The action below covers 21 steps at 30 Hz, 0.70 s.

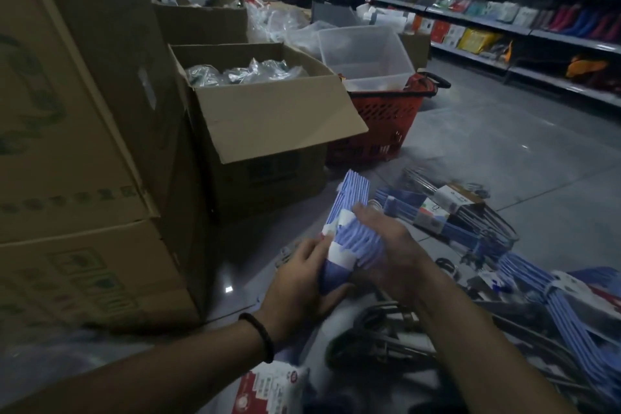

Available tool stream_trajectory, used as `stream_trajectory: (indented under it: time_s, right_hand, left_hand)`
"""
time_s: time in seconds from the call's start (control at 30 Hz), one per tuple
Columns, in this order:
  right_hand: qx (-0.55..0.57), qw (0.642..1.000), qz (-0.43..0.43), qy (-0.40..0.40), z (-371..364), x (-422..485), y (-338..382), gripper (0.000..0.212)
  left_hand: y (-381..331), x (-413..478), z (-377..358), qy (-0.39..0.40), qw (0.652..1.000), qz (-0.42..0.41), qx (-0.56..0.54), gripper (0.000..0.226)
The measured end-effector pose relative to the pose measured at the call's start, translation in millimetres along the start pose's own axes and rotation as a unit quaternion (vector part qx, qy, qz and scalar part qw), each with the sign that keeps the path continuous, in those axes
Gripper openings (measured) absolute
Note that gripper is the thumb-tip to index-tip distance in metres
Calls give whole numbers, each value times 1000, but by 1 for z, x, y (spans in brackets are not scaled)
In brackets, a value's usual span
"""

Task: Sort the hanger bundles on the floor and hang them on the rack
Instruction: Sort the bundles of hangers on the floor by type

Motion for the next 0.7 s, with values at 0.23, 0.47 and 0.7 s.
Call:
stream_trajectory:
  time_s: [0.23,0.47,0.7]
  right_hand:
    - [2,998,-34,54,50,-30,-27,56]
    - [87,985,-129,70,43,-44,-110,60]
    - [-68,955,-284,60,41,-51,-177,46]
  left_hand:
    - [56,8,10,66,981,178,-40,74]
    - [112,-16,-14,32,828,500,-252,29]
    - [130,-55,-26,266,852,450,33,19]
Point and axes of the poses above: each hand's wrist, its own x-axis towards the middle knuckle, its own z-axis out of the back of the hand, y = z × x, the point moved 6 cm from there along x, towards the middle knuckle
